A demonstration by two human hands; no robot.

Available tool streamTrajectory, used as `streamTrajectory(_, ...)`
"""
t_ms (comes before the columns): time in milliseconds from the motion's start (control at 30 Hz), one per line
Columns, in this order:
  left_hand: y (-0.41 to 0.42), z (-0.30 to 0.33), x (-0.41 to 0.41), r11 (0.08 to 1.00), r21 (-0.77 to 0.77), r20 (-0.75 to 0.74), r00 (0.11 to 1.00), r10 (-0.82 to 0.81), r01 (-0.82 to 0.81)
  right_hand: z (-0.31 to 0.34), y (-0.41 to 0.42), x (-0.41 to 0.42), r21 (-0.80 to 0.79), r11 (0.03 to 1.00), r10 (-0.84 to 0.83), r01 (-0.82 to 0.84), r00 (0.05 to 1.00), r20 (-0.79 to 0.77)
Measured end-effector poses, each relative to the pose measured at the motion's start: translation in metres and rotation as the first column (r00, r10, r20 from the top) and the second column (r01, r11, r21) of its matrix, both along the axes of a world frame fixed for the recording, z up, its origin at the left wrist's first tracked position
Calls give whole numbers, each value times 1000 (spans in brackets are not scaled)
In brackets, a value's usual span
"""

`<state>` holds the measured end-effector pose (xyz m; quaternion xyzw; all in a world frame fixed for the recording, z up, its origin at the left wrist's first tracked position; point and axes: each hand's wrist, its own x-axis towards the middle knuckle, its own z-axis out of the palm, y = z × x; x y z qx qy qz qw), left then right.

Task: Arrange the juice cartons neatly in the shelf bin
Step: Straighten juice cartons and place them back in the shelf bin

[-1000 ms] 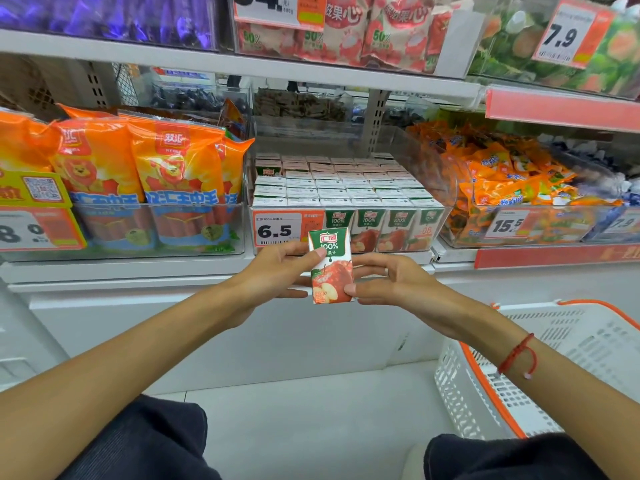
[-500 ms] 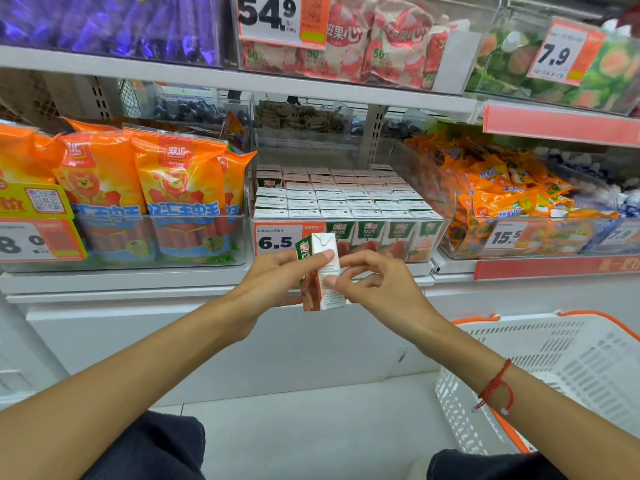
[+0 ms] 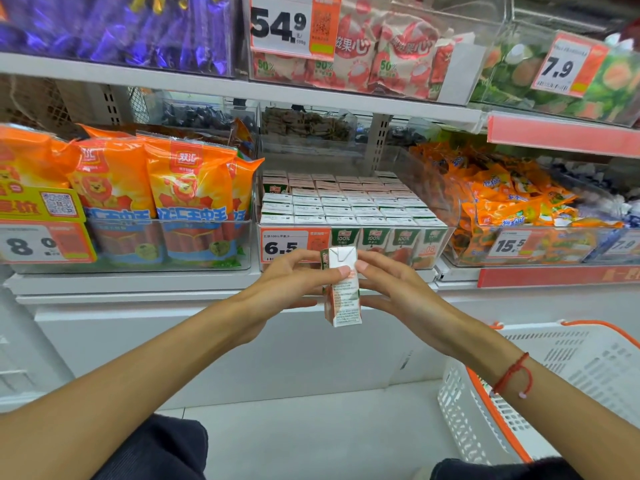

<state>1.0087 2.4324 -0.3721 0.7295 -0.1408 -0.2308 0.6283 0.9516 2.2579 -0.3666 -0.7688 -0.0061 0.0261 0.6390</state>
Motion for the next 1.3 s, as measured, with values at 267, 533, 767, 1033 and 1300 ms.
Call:
streamTrajectory(267, 4, 0, 5, 994, -107, -9, 999, 32, -32, -7, -1, -5, -129, 982, 129, -139, 988, -81)
streamTrajectory(533, -1, -5, -2, 981, -123, -3, 989, 150, -149, -15, 8, 0, -356, 909, -177, 217, 974, 143)
streamTrajectory(767, 8, 1, 5, 990, -134, -33, 998, 44, -48, -3, -4, 3, -190, 973, -134, 131, 991, -6)
streamTrajectory(1033, 6, 3, 3, 994, -112, -16, 1000, -17, 15, -2, -6, 0, -33, 999, -26, 24, 997, -71)
streamTrajectory(1300, 0, -3, 0, 993, -62, -70, 993, 94, -98, -5, 0, 4, -232, 942, -219, 243, 968, 122)
